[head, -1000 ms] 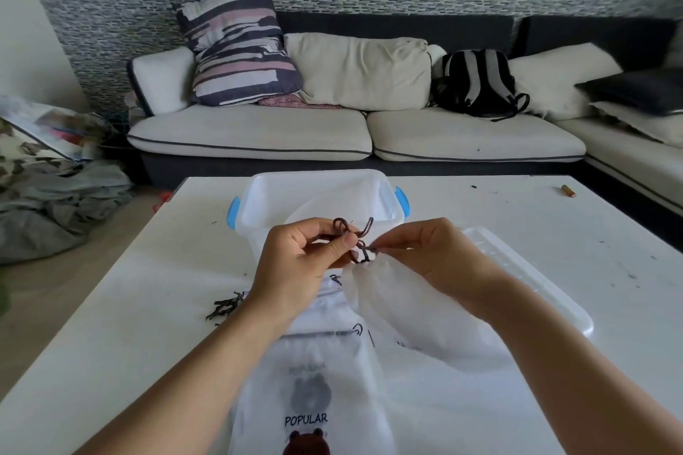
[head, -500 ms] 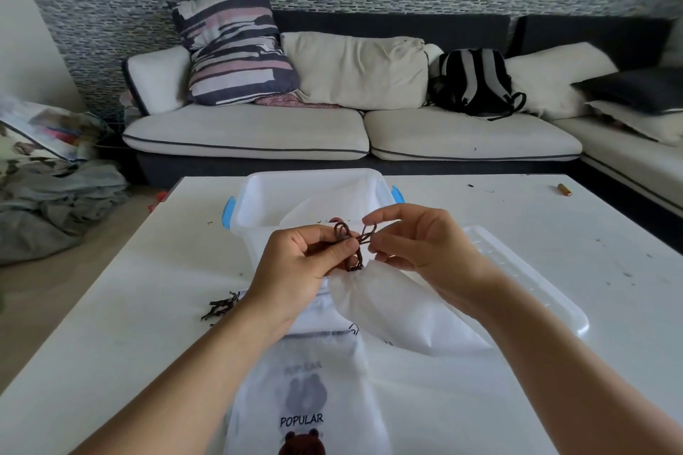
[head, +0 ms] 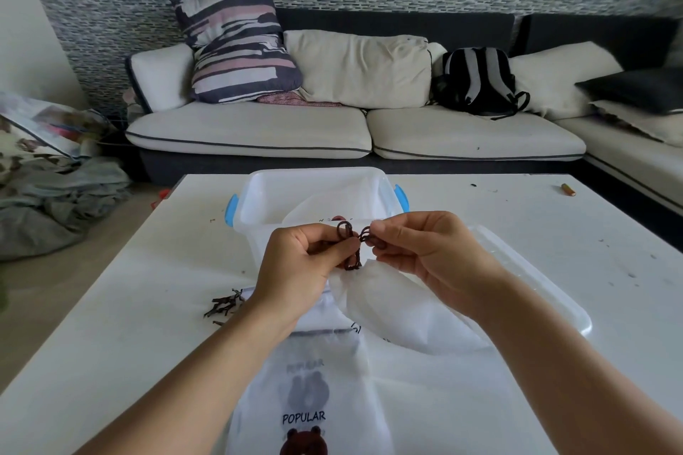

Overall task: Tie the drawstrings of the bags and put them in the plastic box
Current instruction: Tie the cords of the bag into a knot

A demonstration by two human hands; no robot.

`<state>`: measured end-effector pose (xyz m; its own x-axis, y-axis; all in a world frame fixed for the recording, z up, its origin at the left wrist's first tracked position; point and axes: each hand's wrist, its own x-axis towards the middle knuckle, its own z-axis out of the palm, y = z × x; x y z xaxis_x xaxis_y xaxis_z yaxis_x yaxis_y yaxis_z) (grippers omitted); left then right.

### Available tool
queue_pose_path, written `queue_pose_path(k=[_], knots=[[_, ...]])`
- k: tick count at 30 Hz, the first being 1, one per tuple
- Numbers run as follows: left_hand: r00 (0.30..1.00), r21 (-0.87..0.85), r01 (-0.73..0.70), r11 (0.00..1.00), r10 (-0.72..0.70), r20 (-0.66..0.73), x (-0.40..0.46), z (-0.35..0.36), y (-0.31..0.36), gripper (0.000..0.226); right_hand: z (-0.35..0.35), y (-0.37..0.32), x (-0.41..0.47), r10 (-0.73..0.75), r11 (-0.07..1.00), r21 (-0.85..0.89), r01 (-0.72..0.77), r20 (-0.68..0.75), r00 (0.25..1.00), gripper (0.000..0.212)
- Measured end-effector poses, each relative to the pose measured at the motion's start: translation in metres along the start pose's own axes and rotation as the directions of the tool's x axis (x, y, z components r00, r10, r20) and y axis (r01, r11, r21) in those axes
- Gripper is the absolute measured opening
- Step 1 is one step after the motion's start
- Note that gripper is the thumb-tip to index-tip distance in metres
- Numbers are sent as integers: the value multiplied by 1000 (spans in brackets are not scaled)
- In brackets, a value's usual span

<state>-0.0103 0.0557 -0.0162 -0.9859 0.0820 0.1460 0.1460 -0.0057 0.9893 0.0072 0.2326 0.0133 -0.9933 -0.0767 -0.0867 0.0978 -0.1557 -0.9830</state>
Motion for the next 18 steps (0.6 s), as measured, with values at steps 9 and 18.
queue_pose_path(k=[9,18], knots=[[987,174,-157,972,159,5,0,1,-2,13,6,-3,1,112,994,18,-110,-96,989,10],[996,-17,20,1000,-22,-83,2,3,0,9,1,-16,-5,144,989,-4,-145,-64,988,19]])
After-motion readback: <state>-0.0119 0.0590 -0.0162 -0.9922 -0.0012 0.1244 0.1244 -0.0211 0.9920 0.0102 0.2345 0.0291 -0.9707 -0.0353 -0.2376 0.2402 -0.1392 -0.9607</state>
